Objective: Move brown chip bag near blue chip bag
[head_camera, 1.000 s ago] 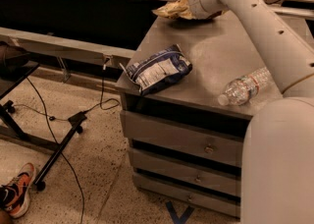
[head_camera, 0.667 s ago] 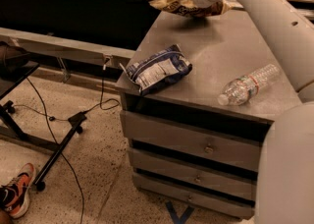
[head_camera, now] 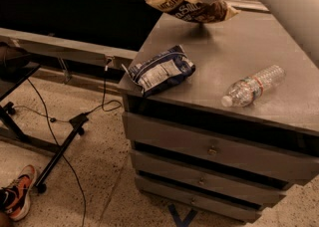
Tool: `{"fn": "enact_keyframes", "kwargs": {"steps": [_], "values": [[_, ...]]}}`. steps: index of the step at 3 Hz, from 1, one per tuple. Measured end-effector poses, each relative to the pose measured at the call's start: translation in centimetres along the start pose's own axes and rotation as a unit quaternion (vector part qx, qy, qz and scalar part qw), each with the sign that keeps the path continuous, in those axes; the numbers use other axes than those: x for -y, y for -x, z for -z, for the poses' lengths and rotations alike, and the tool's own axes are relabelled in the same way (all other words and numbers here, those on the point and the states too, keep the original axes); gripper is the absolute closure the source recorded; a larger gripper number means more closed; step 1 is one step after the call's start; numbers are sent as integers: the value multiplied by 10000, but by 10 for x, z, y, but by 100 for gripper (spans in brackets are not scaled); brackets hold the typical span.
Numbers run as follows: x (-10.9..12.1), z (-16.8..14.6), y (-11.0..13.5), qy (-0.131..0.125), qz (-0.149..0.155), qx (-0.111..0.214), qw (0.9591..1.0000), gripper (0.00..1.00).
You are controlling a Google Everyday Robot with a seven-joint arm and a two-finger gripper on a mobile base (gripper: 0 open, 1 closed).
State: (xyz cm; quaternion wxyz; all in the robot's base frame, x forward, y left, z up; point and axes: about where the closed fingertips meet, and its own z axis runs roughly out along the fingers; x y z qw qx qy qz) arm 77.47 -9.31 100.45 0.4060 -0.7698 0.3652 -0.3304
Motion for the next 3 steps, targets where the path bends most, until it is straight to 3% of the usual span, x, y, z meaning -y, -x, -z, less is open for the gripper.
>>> {"fn": "enact_keyframes", "kwargs": {"steps": [2, 3], "values": [[6, 43, 56, 65, 381, 328, 9987, 100], [7, 52, 69, 39, 319, 738, 9968, 80]]}}
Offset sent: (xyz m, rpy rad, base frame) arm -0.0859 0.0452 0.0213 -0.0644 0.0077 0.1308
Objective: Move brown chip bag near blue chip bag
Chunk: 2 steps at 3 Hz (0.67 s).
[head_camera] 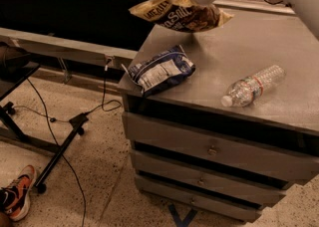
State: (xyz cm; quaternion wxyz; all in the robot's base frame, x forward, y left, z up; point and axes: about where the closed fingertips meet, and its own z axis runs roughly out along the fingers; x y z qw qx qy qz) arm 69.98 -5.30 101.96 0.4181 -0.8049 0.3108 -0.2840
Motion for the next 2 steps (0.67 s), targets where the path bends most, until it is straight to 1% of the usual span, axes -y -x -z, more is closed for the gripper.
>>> {"fn": "enact_keyframes", "kwargs": {"steps": [1, 2], "values": [[3, 1, 11, -2, -83, 680, 9976, 56], [2, 7, 15, 85, -89, 796, 9967, 35]]}}
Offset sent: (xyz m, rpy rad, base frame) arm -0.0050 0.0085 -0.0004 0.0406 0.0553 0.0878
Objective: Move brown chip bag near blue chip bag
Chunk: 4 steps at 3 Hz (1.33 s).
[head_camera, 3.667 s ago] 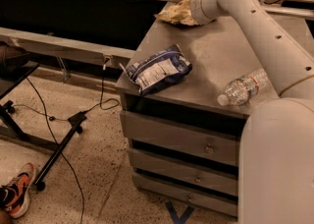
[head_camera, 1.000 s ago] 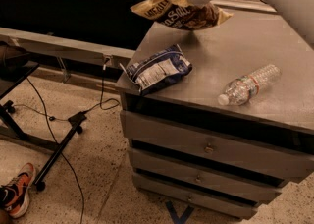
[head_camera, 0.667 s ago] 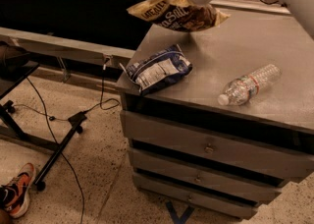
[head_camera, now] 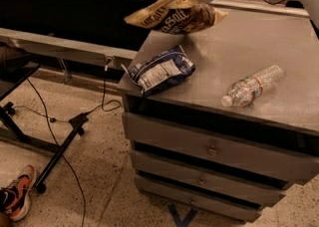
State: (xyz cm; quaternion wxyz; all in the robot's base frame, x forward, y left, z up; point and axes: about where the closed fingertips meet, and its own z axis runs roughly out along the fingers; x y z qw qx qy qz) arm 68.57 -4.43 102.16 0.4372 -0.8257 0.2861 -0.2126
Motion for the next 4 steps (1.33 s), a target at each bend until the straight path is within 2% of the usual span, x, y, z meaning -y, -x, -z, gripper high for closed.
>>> {"fn": "enact_keyframes", "kwargs": {"steps": [1, 2, 3, 4], "values": [[0, -2, 1, -8, 4, 9, 10000, 10], [1, -3, 2, -17, -7, 69, 10000, 0], [1, 1, 2, 65, -76, 177, 9998, 0], [-8, 10, -14, 251, -291, -57, 9992, 0]]}}
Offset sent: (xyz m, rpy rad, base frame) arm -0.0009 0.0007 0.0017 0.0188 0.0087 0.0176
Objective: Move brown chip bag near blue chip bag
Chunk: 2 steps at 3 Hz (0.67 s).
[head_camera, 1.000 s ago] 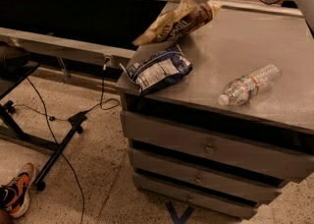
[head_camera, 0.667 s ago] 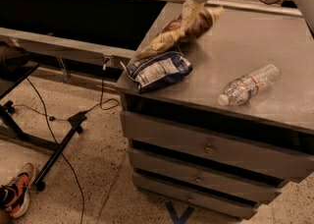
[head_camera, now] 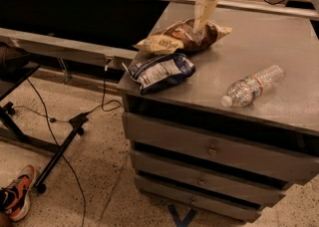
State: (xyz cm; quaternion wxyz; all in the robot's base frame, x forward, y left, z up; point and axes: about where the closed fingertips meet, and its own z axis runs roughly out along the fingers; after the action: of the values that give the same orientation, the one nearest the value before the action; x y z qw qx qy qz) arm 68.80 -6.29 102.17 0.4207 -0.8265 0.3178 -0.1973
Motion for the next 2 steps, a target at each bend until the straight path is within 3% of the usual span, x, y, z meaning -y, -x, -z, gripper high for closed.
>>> {"fn": "enact_keyframes", "kwargs": {"steps": [1, 2], "values": [[-10, 15, -39, -45, -315, -424, 9986, 0], [-15, 25, -81, -463, -554, -883, 9935, 0]]}}
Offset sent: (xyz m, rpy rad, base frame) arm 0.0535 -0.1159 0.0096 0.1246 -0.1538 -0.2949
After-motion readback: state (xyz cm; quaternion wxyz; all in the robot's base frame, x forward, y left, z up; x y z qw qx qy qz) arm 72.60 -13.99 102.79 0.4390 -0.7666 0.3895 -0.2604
